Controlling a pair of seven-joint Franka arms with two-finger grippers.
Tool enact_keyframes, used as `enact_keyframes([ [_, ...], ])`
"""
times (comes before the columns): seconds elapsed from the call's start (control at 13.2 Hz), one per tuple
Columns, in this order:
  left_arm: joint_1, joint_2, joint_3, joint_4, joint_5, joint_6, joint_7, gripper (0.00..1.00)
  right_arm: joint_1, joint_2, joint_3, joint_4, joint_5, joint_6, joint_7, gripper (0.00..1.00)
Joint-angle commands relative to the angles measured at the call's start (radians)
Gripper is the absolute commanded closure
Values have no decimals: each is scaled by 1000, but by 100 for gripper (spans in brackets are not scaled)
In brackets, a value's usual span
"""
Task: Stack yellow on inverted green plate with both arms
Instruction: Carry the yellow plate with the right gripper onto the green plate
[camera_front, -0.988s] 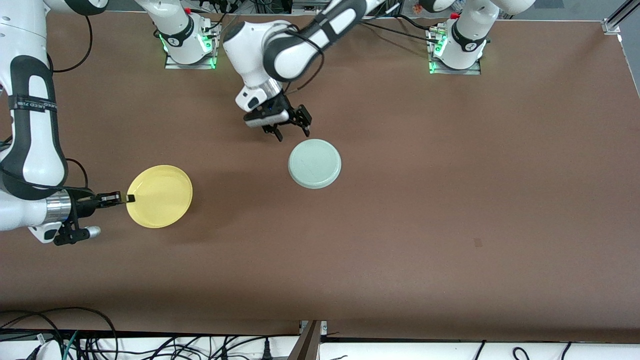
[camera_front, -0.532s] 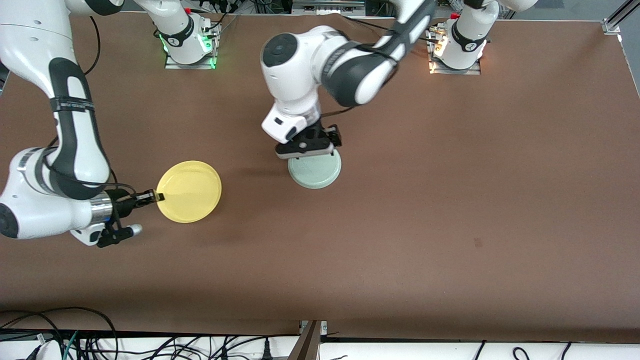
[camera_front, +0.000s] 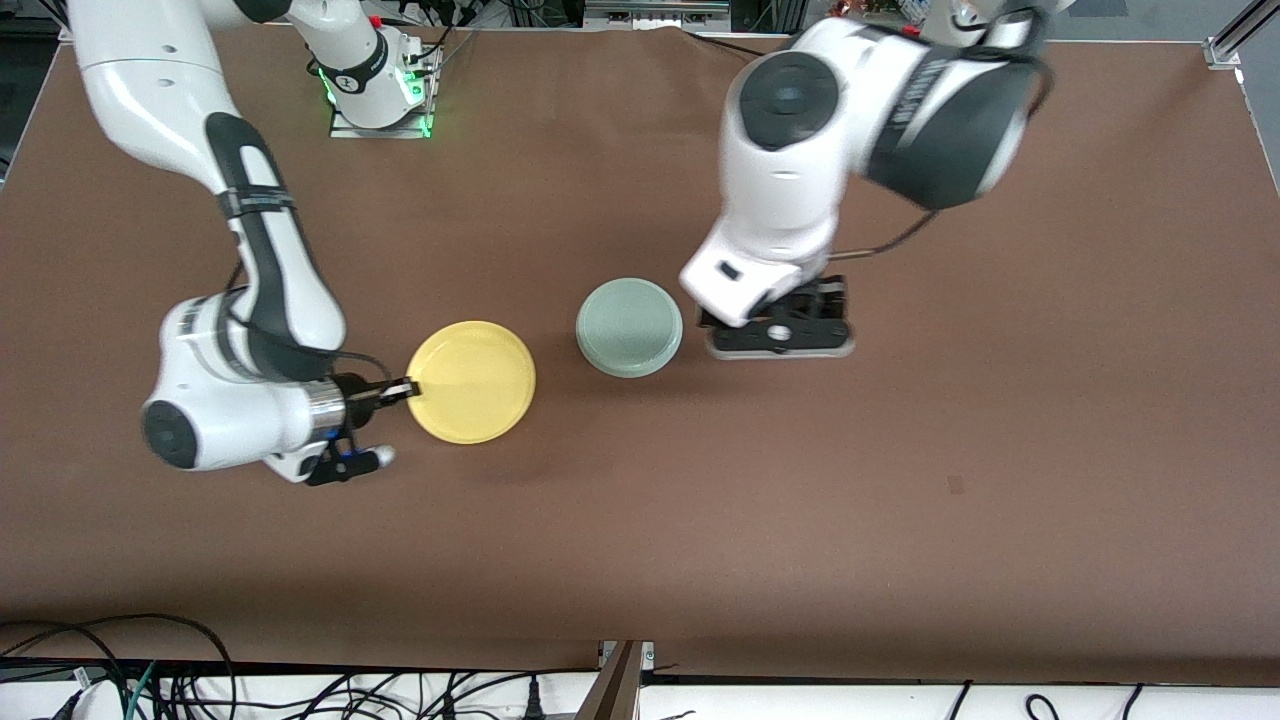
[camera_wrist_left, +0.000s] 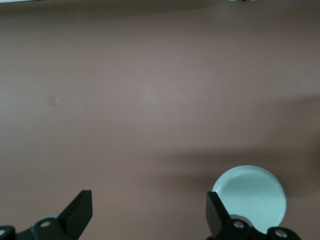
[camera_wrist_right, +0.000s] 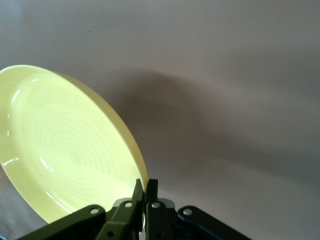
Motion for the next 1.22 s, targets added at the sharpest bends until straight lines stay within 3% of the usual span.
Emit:
enact_keyframes([
  [0.0, 92, -109, -16, -34, -45, -89, 92, 0, 43, -56, 9, -128, 28, 114, 67, 100],
  [0.23, 160, -189, -16, -34, -61, -169, 160, 0, 46, -105, 97, -220, 28, 181, 188, 100],
  [0.46, 270, -257, -16, -39, -89, -264, 321, 0, 46, -203, 194, -429, 28, 400, 275, 100],
  [0.68, 397, -320, -14, -89, -152, -308, 467, 0, 50, -210, 298, -520, 24, 551, 435, 100],
  [0.91, 444, -386, -11, -205, -151, -280, 501, 0, 50, -243, 320, -623, 23, 637, 444, 100],
  [1.14, 445, -504, 7, -452, -143, -121, 512, 0, 62, -239, 320, -637, 23, 649, 444, 100],
])
